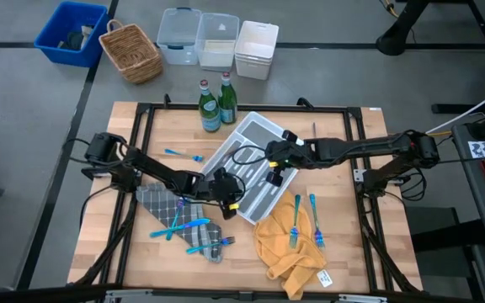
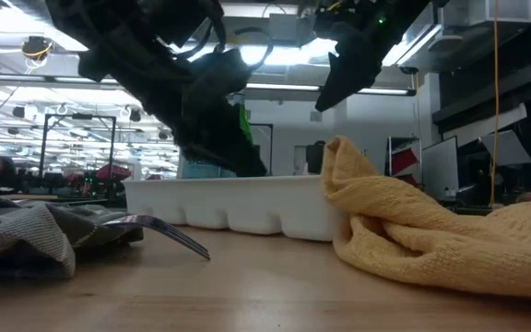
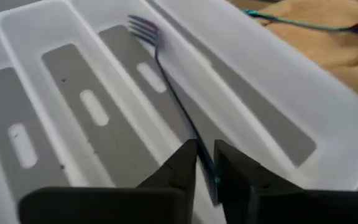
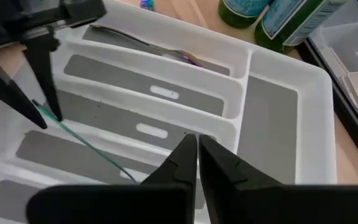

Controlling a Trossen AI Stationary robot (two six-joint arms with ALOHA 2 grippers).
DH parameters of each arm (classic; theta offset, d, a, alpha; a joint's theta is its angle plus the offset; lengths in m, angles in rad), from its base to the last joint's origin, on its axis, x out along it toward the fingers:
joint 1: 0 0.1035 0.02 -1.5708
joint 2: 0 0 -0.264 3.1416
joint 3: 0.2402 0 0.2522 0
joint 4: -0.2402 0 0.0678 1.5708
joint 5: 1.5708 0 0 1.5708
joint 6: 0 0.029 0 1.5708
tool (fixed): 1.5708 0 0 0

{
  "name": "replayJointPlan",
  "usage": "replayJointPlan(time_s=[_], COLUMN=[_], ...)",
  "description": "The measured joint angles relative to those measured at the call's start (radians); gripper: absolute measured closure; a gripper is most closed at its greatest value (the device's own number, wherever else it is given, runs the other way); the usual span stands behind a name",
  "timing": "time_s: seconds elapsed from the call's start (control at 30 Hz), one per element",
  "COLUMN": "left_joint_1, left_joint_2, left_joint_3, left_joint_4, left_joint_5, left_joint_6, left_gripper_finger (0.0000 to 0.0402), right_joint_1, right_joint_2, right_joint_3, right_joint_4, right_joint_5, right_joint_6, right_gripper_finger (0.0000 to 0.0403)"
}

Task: Sort silverware
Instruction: Put the blue fork into the cutlery tray

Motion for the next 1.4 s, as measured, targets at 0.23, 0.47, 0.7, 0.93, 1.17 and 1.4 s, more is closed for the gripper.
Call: replayJointPlan(time_s=[0.23, 0.47, 0.7, 0.93, 1.17, 1.4], left_joint_1=[-0.003, 0.005, 0.096, 0.264, 0.489, 0.652], left_joint_2=[-0.005, -0.045, -0.277, -0.510, -0.554, -0.502], left_joint_3=[0.022, 0.044, 0.044, 0.045, 0.044, 0.025], left_joint_4=[0.005, 0.000, -0.267, -0.743, -0.904, -0.908], left_joint_5=[0.049, 0.085, 0.082, 0.084, 0.159, 0.304], left_joint_6=[0.000, 0.004, -0.003, 0.030, 0.222, 0.457], left_gripper_finger=[0.0307, 0.0300, 0.0300, 0.0300, 0.0300, 0.0300], right_joint_1=[0.000, 0.000, 0.000, 0.000, 0.000, 0.000], right_joint_2=[0.000, -0.003, -0.041, -0.066, -0.067, -0.079], right_joint_3=[0.000, 0.000, 0.000, 0.000, 0.000, 0.000], right_joint_4=[0.000, -0.006, -0.018, -0.035, -0.038, -0.034], right_joint_5=[-0.009, -0.019, -0.054, -0.058, -0.066, -0.156], right_joint_6=[-0.001, -0.001, 0.011, 0.012, 0.013, 0.039], right_gripper_finger=[0.0382, 0.0382, 0.0382, 0.0382, 0.0382, 0.0382])
